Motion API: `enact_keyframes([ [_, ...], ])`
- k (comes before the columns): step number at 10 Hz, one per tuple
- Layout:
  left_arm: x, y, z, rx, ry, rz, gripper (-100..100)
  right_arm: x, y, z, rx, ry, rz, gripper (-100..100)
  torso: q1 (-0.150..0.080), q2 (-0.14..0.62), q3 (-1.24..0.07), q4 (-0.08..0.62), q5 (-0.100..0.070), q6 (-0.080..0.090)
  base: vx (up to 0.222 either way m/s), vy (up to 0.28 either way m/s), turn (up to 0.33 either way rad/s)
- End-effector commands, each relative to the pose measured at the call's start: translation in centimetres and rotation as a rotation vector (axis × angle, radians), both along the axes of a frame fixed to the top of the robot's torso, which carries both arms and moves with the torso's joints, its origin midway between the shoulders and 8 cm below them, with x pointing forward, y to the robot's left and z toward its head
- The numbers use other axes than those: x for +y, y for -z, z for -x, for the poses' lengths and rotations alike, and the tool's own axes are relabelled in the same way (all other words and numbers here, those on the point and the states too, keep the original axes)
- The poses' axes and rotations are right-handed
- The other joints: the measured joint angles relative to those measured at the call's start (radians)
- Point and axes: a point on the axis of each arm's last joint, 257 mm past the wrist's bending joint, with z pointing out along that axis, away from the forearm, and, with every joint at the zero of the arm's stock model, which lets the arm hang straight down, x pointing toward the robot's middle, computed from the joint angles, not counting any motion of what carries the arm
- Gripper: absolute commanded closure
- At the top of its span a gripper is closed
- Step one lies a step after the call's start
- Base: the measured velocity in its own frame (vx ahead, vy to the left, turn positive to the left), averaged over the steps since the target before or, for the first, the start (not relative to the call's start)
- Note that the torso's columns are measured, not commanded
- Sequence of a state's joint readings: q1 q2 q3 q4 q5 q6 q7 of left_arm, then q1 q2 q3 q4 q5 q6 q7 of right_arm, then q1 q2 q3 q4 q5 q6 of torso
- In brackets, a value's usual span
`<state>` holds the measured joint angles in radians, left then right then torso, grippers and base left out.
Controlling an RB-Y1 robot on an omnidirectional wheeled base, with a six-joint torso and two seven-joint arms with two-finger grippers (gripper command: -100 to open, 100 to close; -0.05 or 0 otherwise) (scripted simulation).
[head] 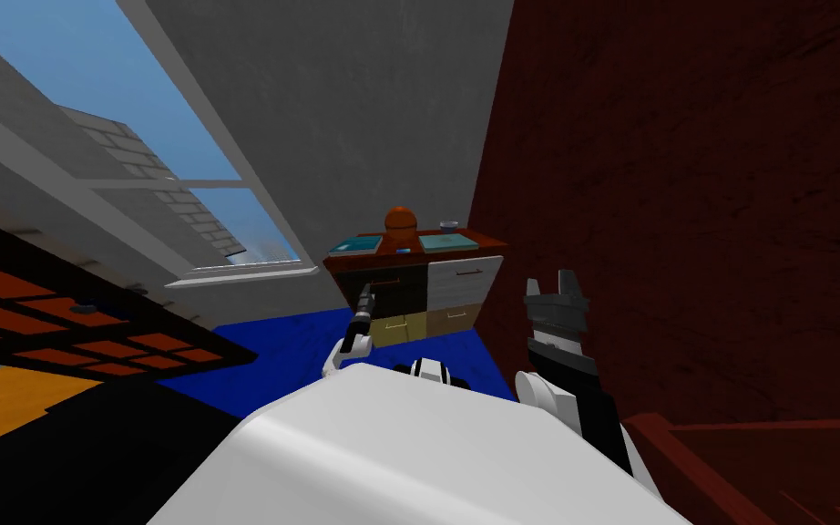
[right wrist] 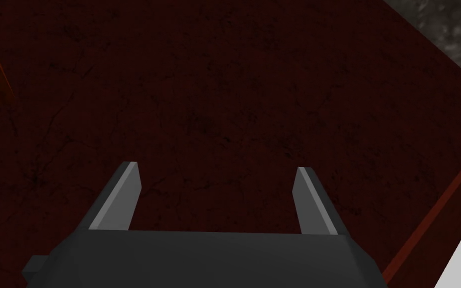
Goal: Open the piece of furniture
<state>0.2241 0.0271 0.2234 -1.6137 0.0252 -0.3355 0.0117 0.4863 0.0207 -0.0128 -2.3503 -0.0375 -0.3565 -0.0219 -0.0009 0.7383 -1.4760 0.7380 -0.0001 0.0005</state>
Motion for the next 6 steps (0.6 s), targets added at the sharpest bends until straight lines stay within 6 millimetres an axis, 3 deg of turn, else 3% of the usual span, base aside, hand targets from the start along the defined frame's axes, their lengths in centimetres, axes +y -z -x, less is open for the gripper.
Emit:
enact_keyframes([
  [1, 3.8, -0.2, -0.6, -0.002, -0.056, -0.016, -100, 0.0, 0.0, 0.0, 0.0, 0.0, 0.0, 0, 0.0, -0.002, -0.001, 0.0, 0.0, -0.001, -0.09, -0.041, -0.278],
  [6, 11.4, -0.1, -0.1, 0.008, -0.181, -0.018, -100, 0.0, 0.0, 0.0, 0.0, 0.0, 0.0, 0, 0.001, 0.001, 0.001, 0.0, 0.0, 0.0, -0.096, -0.034, -0.232],
])
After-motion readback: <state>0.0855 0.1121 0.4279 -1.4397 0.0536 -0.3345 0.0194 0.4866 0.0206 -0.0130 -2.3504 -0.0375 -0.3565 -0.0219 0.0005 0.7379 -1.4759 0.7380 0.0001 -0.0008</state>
